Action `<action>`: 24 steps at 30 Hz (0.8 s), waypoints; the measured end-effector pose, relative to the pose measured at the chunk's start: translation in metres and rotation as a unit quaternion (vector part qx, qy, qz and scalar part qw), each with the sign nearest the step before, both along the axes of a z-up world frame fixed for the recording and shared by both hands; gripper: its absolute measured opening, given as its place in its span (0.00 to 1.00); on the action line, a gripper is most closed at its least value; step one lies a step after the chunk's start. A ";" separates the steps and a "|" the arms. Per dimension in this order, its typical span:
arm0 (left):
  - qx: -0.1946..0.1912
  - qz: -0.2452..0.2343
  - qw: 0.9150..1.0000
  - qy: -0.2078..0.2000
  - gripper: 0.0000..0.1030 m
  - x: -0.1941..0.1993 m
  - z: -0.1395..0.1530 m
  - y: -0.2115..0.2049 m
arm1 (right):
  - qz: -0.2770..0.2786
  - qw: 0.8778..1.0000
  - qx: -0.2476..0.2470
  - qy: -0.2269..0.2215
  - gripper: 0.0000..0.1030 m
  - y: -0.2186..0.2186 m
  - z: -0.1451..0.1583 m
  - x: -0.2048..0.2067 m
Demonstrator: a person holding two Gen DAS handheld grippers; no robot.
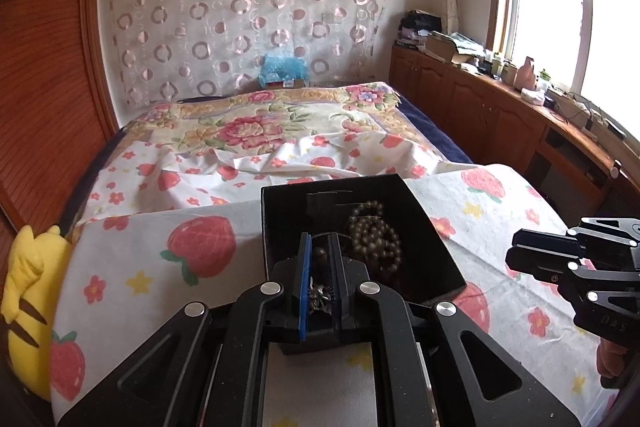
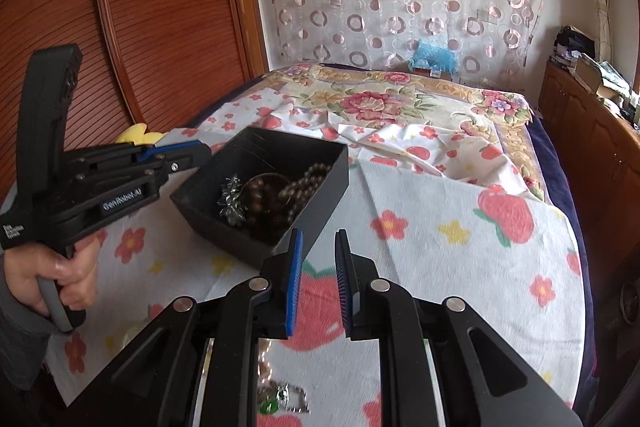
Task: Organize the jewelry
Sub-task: 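Release the brown bead bracelet into the black box with the right gripper, then move the right gripper to the short pearl strand and close on it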
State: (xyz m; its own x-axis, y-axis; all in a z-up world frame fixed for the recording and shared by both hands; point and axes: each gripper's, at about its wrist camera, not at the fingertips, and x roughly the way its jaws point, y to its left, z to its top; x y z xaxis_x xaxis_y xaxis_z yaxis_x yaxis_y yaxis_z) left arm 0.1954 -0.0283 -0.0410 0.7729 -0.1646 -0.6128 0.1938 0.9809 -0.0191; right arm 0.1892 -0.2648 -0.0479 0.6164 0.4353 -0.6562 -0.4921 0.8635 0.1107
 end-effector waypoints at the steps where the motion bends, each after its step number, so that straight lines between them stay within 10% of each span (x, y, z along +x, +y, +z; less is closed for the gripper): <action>1: 0.000 -0.002 1.000 -0.001 0.12 -0.004 0.001 0.000 | 0.000 1.000 -0.001 -0.001 0.18 -0.001 -0.001 -0.004; 16: 0.013 -0.035 0.999 -0.015 0.23 -0.082 0.002 0.005 | 0.005 1.000 -0.022 0.007 0.30 -0.018 -0.034 -0.059; 24: 0.005 -0.036 0.999 0.011 0.45 -0.104 -0.020 0.013 | -0.002 0.999 -0.028 0.025 0.30 -0.026 -0.054 -0.078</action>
State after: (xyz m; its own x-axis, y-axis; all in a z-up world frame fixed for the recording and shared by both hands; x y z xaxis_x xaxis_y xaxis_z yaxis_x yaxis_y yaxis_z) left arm 0.0910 -0.0149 -0.0607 0.7452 -0.2141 -0.6316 0.2644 0.9643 -0.0148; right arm 0.1111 -0.2906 -0.1017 0.5836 0.3937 -0.7102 -0.4827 0.8715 0.0865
